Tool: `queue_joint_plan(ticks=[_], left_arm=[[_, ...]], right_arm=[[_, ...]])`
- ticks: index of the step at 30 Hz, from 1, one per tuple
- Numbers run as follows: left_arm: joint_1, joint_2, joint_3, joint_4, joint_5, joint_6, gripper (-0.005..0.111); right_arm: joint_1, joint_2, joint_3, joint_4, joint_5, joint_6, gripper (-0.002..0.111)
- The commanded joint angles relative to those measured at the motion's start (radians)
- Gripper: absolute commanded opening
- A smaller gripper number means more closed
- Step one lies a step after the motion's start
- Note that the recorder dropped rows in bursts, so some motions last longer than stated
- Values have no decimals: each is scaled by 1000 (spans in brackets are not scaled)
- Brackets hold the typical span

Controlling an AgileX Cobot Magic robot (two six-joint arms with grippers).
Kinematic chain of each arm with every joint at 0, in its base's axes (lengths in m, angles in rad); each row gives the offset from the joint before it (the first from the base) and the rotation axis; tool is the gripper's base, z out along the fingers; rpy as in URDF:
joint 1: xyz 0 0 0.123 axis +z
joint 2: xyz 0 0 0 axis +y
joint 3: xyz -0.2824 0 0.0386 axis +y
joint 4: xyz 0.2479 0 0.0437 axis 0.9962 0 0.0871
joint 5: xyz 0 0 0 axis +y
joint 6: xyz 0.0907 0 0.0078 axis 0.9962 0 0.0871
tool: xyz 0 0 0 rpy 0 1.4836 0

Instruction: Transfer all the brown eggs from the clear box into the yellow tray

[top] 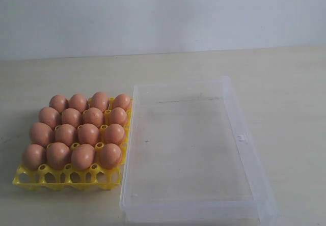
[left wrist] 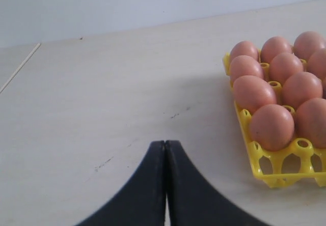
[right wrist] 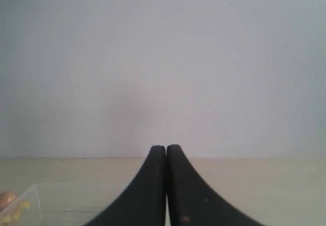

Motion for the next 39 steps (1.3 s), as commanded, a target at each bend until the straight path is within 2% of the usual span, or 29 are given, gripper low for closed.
queue_joint_plan(ticks=[1,29,39], left_arm=[[-6,-6,-4,-2,-9,-5,0],[-6,-6,-4,-2,-9,-5,0],[-6,-6,-4,-2,-9,-5,0]], right_arm=[[-6,-7,4,51,1,-1,0],[-6,-7,4,56,1,-1,0],[-6,-7,4,1,1,117,0]])
